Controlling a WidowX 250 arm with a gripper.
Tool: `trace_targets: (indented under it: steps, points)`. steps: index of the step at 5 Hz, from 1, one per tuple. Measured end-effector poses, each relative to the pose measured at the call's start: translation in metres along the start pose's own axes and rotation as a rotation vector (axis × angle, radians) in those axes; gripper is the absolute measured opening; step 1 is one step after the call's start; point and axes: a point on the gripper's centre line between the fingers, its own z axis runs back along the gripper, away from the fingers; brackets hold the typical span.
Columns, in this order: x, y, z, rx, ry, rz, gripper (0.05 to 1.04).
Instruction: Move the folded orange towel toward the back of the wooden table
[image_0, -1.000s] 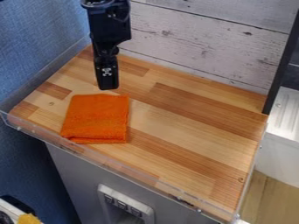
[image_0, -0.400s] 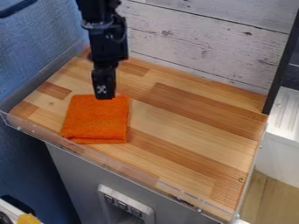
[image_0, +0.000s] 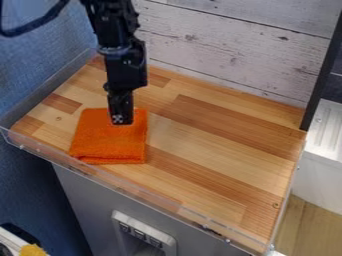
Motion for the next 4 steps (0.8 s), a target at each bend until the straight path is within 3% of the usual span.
trace_targets:
  steps: [4]
  points:
    - [-0.002,0.006,-0.029,0.044,0.036,0.036,0.062]
